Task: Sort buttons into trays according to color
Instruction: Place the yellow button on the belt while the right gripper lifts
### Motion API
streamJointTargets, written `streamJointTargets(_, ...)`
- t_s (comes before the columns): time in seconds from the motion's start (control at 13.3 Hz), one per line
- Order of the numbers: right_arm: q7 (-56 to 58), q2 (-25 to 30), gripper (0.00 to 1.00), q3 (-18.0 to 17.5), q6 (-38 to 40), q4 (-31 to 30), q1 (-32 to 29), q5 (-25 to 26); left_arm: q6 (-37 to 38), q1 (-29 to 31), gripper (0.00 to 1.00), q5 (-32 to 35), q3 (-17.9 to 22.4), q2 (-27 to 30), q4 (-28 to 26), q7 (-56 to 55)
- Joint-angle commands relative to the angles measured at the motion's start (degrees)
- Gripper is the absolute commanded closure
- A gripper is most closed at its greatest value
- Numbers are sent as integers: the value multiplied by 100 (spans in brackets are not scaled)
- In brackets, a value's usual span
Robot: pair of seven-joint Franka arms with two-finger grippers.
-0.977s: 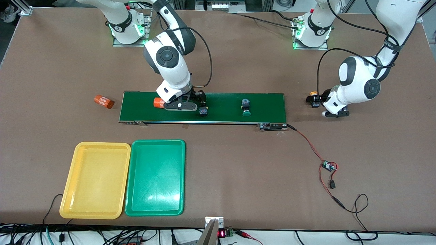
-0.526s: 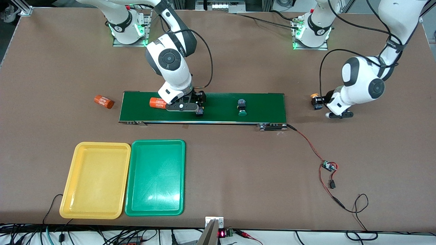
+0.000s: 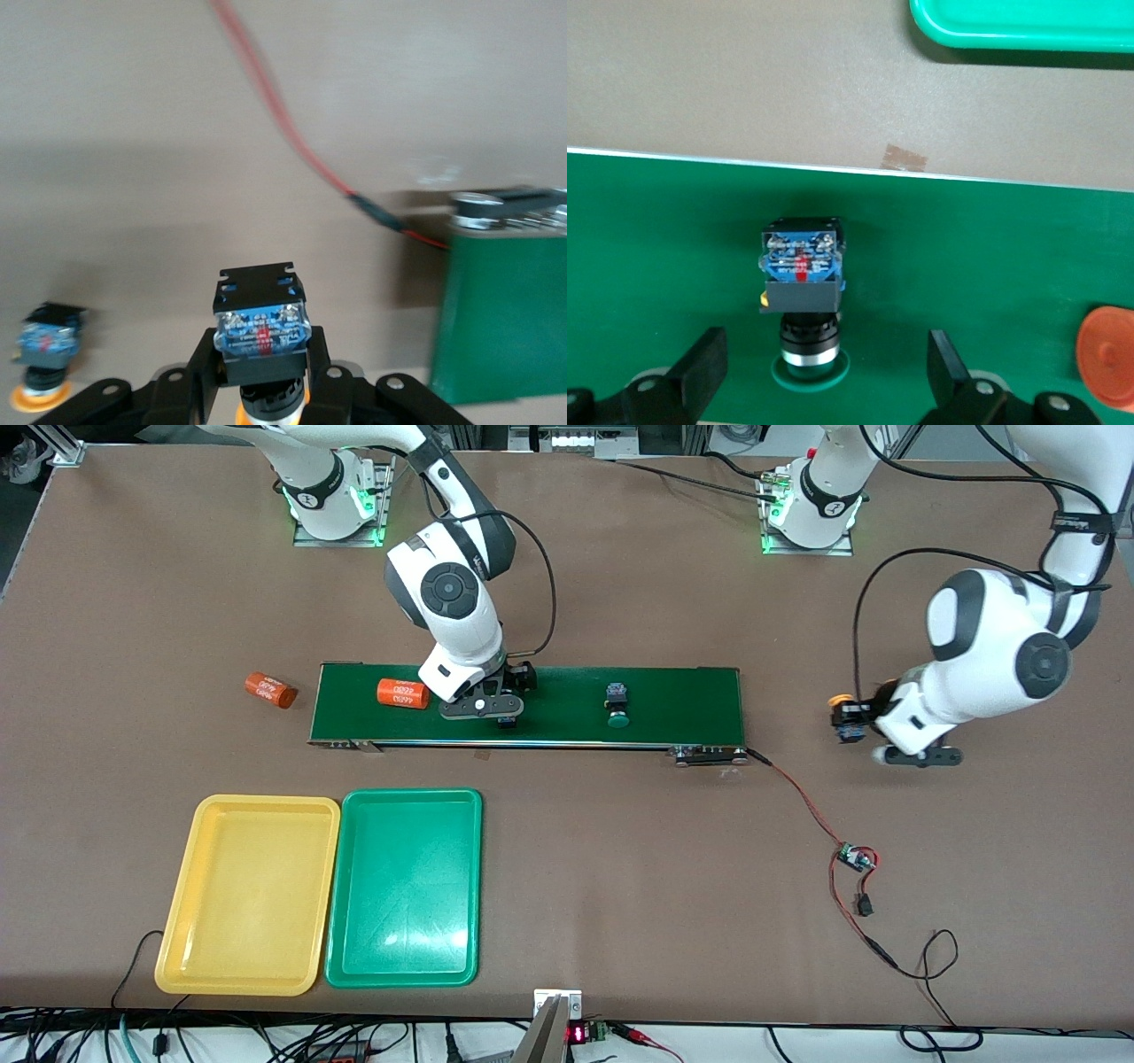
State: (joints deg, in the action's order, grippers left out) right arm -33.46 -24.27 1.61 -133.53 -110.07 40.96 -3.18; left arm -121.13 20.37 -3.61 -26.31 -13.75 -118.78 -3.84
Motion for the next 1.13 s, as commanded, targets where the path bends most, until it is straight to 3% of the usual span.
streamJointTargets(0.0,68,-148,0,59,11,100,61,19,73,-864,100,10,29,-40,39,-998)
streamJointTargets(0.15,112,-175,1,68,11,91,52,19,-33,-1462,100,18,29,-198,126,-1932)
streamJointTargets(0.23,225,-175,8,68,11,91,26,19,-42,-1691,100,1,29,-303,171,-2119)
streamJointTargets(0.45,577,-175,55,138,37,82,-1,11,-68,-2114,100,-8,29,-672,416,-2191)
streamJointTargets(0.53,578,-175,64,138,37,82,-1,11,-68,-2272,100,-8,64,-778,504,-2191)
streamJointTargets(0.9,595,-184,87,366,37,117,8,11,-472,-2406,99,27,82,-1332,804,-2104)
streamJointTargets(1.05,613,-27,87,559,142,274,-1,-25,-481,-2501,94,53,82,-1507,988,-2077)
